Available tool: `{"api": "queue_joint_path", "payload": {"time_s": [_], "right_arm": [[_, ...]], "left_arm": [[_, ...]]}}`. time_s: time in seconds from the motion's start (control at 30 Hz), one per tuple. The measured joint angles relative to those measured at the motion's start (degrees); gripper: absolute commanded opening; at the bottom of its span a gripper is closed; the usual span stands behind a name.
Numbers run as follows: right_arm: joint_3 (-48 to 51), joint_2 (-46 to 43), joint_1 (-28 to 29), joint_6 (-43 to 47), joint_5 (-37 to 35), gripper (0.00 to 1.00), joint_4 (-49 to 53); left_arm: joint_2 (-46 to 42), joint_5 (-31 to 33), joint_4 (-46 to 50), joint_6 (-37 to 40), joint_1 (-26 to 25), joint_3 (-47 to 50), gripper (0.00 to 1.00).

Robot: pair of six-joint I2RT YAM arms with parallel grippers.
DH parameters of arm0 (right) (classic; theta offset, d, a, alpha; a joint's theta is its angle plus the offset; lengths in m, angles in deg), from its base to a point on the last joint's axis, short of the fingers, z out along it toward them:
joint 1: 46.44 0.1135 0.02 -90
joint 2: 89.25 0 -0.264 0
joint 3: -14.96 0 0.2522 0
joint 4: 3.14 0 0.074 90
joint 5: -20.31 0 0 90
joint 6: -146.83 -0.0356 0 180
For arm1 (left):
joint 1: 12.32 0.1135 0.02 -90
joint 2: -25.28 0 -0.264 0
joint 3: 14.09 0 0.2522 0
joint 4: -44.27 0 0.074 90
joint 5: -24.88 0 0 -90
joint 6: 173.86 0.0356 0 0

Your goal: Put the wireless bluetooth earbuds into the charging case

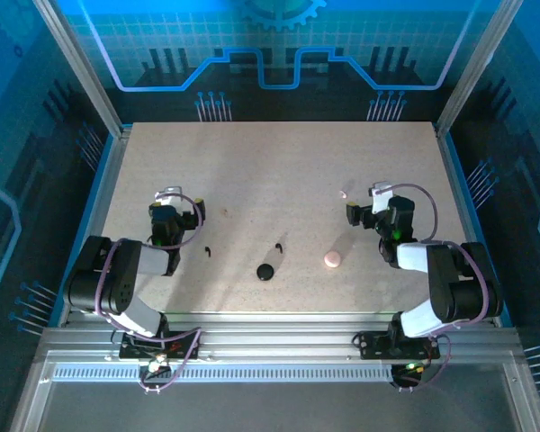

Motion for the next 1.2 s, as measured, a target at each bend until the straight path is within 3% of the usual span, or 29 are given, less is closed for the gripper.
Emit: {"api": "queue_joint_path", "payload": {"time_s": [1.0, 1.1, 1.2], "right_arm": [[-0.09, 0.00, 0.02, 0.02, -0.07, 1.00, 0.24], [-2.08, -0.61, 0.96, 0.04, -1.55, 1.00, 5.07], [-10.25, -2.75, 2.73, -0.48, -2.89, 1.00, 19.45]], "left_arm": [[0.00, -0.44, 0.00, 0.00, 0.00, 0.00, 0.99], [-0.02, -0.35, -0.07, 0.00, 0.00, 0.02, 0.99], [-2.95, -0.33, 0.74, 0.02, -0.02, 0.83, 0.99]]}}
